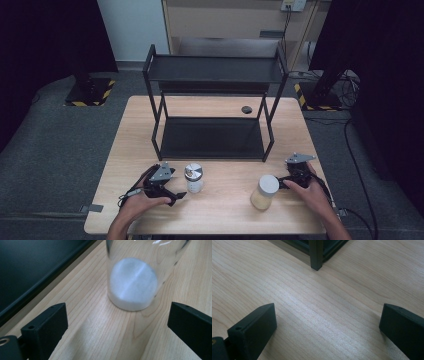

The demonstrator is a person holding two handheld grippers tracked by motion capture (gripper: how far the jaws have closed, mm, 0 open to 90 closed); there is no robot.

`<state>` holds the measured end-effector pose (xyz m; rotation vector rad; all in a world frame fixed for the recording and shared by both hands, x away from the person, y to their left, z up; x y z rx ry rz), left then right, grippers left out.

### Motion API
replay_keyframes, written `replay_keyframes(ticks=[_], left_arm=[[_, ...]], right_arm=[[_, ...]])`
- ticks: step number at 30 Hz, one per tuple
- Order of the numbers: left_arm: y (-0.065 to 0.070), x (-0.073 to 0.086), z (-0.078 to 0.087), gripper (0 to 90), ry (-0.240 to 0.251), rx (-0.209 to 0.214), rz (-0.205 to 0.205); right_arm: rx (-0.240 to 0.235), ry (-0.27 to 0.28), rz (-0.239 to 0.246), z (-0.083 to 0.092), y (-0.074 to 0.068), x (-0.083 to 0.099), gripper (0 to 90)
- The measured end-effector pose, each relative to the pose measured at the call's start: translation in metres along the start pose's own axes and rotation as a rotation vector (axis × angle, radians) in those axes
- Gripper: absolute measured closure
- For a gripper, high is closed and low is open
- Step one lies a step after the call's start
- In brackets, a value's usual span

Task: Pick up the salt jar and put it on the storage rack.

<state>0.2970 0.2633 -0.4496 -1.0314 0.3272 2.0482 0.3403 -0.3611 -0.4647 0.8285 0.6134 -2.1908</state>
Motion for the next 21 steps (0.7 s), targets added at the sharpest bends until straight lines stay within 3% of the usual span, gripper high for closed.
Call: replay_keyframes(ticks=[10,21], left_arm=[[0.006,-0.007,-0.003,2.1,0.021,0.01,-0.026],[0.011,-0.013,-0.009,1.8,0.045,0.016,-0.022]], right_arm=[[0.001,0.0,0.001,0.0,0.0,0.0,2.0],[0.001,0.0,0.001,0.0,0.0,0.0,1.9]])
Point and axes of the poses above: each handheld gripper's, and its own axes: z roughly backward along the jaws, x roughly out of its underside, y roughly to its right, the point moved 2 cm from there along -z, roughly forward along the jaws, and after that the axes turned 12 degrees about -x, right-handed, at the moved point
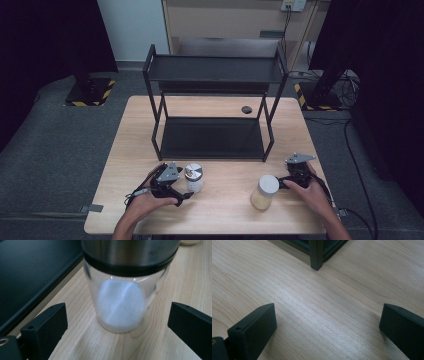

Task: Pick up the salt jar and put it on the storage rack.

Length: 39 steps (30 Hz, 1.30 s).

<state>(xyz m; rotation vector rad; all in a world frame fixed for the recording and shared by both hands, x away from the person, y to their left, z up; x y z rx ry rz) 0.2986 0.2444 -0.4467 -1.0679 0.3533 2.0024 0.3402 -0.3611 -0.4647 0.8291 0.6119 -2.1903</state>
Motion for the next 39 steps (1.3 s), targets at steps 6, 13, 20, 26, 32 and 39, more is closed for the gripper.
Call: replay_keyframes(ticks=[6,13,20,26,32,39], left_arm=[[0.0,-0.003,-0.004,1.8,0.013,0.009,0.005],[0.005,-0.006,-0.013,3.2,-0.008,0.006,-0.009],[0.007,-0.008,-0.019,7.9,0.009,0.018,-0.009],[0.004,-0.007,-0.023,17.9,-0.003,0.037,0.02],[0.001,-0.002,-0.023,28.9,0.006,0.037,0.054],[-0.001,0.0,-0.023,29.7,0.035,0.053,0.033]], right_arm=[[0.0,0.0,0.0,0.0,0.0,0.0,1.9],[0.0,0.0,-0.002,0.0,0.0,0.0,1.9],[0.0,0.0,0.0,0.0,0.0,0.0,1.9],[0.0,0.0,0.0,0.0,0.0,0.0,2.0],[0.0,0.0,-0.001,0.0,0.0,0.0,2.0],[0.0,0.0,0.0,0.0,0.0,0.0,1.9]])
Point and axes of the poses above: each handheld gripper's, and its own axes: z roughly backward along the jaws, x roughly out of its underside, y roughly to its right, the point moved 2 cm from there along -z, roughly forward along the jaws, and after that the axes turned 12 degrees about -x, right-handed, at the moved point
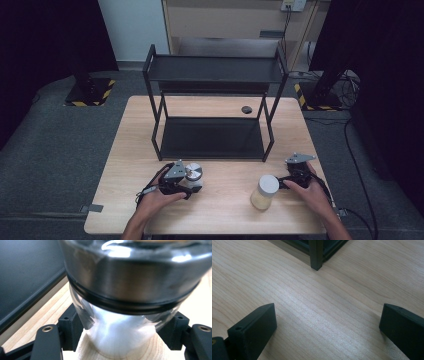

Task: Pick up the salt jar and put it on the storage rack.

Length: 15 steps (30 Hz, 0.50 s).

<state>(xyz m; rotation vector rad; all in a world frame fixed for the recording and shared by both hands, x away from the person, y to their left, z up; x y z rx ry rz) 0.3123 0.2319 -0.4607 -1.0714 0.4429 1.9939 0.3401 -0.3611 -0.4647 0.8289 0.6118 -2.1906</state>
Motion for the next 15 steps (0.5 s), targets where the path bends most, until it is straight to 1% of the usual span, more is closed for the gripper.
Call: replay_keyframes(ticks=[1,3,8,9,12,14,15], left_arm=[[0.0,0.0,0.0,29.7,0.002,0.002,-0.001],[0.001,-0.002,0.001,29.7,0.004,0.009,-0.015],[0.003,-0.007,0.005,29.8,0.027,0.044,-0.039],[0.004,-0.009,0.007,29.7,0.025,0.043,-0.035],[0.004,-0.011,0.01,29.8,0.037,0.046,-0.048],[0.003,-0.015,0.013,29.8,0.031,0.039,-0.06],[0.001,-0.016,0.015,29.8,0.034,0.036,-0.057]], right_arm=[[0.0,0.0,0.0,0.0,0.0,0.0,2.0],[0.0,0.0,0.0,0.0,0.0,0.0,2.0],[0.0,0.0,-0.002,0.0,0.0,0.0,2.0],[0.0,0.0,-0.002,0.0,0.0,0.0,1.9],[0.0,0.0,-0.001,0.0,0.0,0.0,1.9],[0.0,0.0,0.0,0.0,0.0,0.0,2.0],[0.0,0.0,0.0,0.0,0.0,0.0,1.9]])
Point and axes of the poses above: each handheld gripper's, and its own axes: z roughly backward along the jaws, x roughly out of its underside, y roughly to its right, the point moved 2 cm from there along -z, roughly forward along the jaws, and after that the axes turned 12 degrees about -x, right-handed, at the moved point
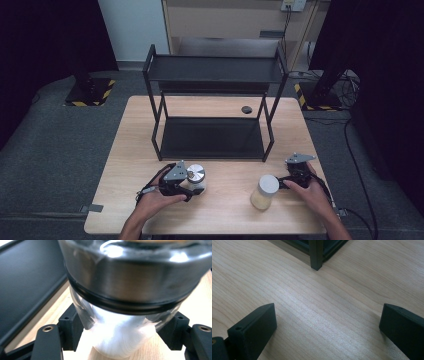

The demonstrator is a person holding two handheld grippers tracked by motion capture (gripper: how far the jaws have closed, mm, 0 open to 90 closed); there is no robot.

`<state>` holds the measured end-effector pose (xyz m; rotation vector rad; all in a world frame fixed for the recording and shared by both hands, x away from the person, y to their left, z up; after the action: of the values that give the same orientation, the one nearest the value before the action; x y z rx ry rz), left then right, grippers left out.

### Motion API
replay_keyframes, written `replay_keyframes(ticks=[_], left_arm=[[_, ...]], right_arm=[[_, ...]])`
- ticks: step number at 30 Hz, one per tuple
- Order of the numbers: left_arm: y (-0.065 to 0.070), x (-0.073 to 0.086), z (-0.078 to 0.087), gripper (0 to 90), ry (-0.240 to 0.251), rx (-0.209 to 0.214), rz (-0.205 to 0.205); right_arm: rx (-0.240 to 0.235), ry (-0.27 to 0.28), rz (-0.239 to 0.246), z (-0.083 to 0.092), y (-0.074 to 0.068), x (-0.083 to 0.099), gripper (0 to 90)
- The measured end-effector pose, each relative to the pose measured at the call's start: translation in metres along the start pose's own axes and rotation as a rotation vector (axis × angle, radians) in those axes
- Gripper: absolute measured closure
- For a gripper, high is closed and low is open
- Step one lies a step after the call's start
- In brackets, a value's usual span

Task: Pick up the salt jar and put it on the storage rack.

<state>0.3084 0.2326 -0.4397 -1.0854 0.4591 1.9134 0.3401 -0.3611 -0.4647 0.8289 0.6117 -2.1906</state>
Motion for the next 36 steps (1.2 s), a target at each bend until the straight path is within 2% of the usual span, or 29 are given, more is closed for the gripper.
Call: replay_keyframes(ticks=[4,8,14,15,16,17,20,22,23,24,32,36], left_arm=[[-0.007,-0.001,0.006,29.7,0.014,-0.003,0.01],[-0.011,-0.01,0.014,29.8,-0.011,-0.029,-0.006],[-0.024,-0.019,0.017,29.8,-0.022,-0.024,-0.001],[-0.028,-0.02,0.014,29.8,-0.006,-0.014,-0.016],[-0.029,-0.024,0.016,29.8,-0.028,-0.019,-0.004],[-0.032,-0.025,0.013,29.8,-0.01,-0.012,-0.019],[-0.039,-0.033,0.013,29.8,-0.007,-0.008,-0.027],[-0.041,-0.04,0.015,29.8,-0.019,-0.005,-0.021],[-0.045,-0.043,0.014,29.8,-0.005,0.004,-0.037],[-0.045,-0.047,0.016,29.8,-0.019,-0.002,-0.029],[-0.055,-0.085,0.026,29.8,-0.005,-0.005,-0.057],[-0.061,-0.107,0.033,29.8,-0.021,-0.01,-0.086]], right_arm=[[0.0,0.0,0.0,0.0,0.0,0.0,1.9],[0.0,0.0,0.0,0.0,0.0,0.0,1.9],[0.0,0.0,0.0,0.0,0.0,0.0,1.9],[0.0,0.0,-0.001,0.0,0.0,0.0,1.9],[0.0,0.0,0.0,0.0,0.0,0.0,1.9],[0.0,0.0,-0.002,0.0,0.0,0.0,1.9],[0.0,0.0,0.0,0.0,0.0,0.0,1.9],[0.0,0.0,-0.002,0.0,0.0,0.0,1.9],[0.001,0.0,-0.001,0.0,0.0,0.0,1.9],[0.002,0.0,-0.002,0.0,0.0,0.0,2.0],[0.004,0.001,-0.003,0.0,-0.001,0.0,2.0],[0.003,0.001,-0.004,0.0,-0.001,0.0,2.0]])
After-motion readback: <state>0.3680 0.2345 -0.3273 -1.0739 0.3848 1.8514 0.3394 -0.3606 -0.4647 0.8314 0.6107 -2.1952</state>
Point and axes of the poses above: each handheld gripper's, and its own axes: z roughly backward along the jaws, x roughly out of its underside, y roughly to its right, the point moved 2 cm from there along -z, roughly forward along the jaws, and after that the axes turned 12 degrees about -x, right-handed, at the moved point
